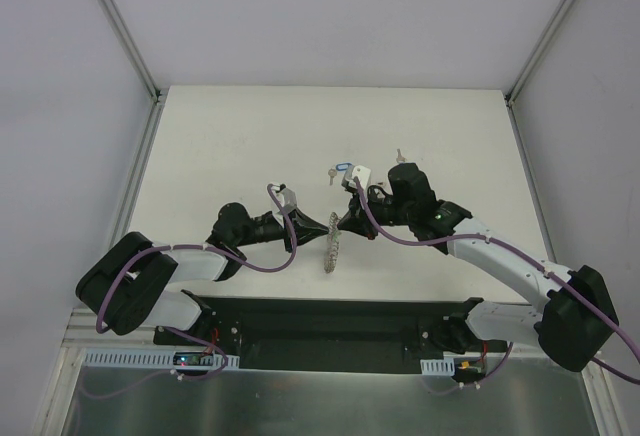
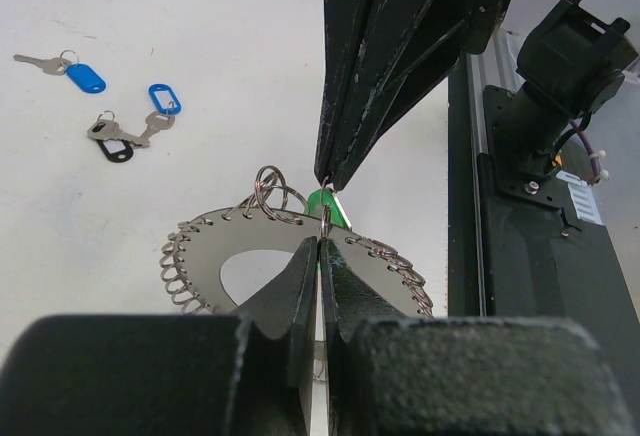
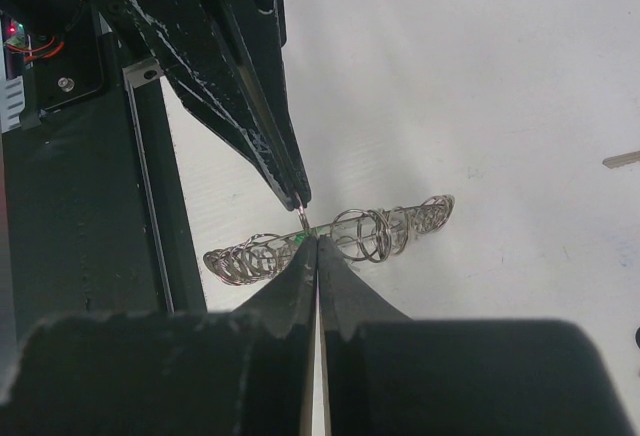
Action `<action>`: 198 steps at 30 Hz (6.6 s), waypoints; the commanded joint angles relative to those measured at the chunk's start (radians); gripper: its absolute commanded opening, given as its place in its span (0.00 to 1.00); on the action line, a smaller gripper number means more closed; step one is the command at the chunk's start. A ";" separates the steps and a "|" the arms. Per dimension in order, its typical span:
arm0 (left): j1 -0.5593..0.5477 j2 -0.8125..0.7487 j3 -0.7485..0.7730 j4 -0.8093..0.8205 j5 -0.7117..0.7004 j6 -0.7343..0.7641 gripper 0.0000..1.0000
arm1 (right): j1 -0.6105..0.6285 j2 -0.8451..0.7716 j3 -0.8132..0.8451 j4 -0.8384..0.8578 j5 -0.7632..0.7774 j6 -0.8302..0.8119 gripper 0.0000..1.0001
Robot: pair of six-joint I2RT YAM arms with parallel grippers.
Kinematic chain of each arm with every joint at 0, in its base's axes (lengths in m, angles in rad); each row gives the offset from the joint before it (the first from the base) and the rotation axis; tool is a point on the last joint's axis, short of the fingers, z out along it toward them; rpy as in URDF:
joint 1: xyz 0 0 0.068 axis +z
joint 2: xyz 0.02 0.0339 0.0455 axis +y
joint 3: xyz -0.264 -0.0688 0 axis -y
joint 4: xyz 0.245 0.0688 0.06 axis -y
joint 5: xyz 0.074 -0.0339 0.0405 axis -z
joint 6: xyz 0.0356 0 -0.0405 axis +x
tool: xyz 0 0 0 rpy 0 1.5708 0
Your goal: Put the keys on the keyring
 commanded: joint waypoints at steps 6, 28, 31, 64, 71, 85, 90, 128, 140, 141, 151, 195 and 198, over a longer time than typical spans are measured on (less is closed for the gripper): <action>0.009 -0.023 -0.001 0.269 0.032 0.004 0.00 | -0.004 -0.011 0.008 0.051 -0.047 -0.003 0.01; 0.009 -0.021 0.002 0.269 0.032 -0.003 0.00 | -0.003 0.000 0.009 0.080 -0.122 -0.004 0.01; 0.009 -0.021 0.002 0.269 0.032 -0.004 0.00 | -0.004 0.009 0.011 0.081 -0.131 -0.001 0.01; 0.009 -0.041 0.010 0.306 0.049 -0.032 0.00 | -0.050 -0.259 -0.086 -0.207 0.359 0.125 0.01; 0.009 -0.021 0.013 0.369 0.046 -0.073 0.00 | -0.108 -0.273 -0.098 -0.412 0.579 0.255 0.01; 0.026 -0.093 -0.027 0.290 0.002 -0.007 0.00 | -0.136 0.089 -0.013 -0.388 0.599 0.309 0.01; 0.029 -0.146 -0.036 0.211 -0.001 0.025 0.00 | -0.131 0.228 0.035 -0.287 0.594 0.312 0.01; 0.029 -0.359 -0.125 0.045 0.005 0.077 0.00 | 0.105 -0.213 -0.126 0.130 0.320 0.252 0.49; 0.029 -0.376 -0.145 0.063 0.008 0.057 0.00 | 0.218 -0.158 -0.098 0.265 0.191 0.201 0.41; 0.029 -0.374 -0.147 0.071 0.009 0.051 0.00 | 0.220 -0.150 -0.094 0.271 0.192 0.200 0.41; 0.029 -0.373 -0.148 0.111 0.023 0.017 0.00 | 0.223 -0.124 -0.071 0.307 0.171 0.178 0.37; 0.029 -0.494 -0.070 -0.234 0.011 0.169 0.47 | 0.223 -0.066 0.158 -0.232 0.234 -0.021 0.01; 0.029 -0.472 -0.029 -0.294 0.052 0.192 0.47 | 0.224 -0.060 0.162 -0.255 0.220 -0.044 0.01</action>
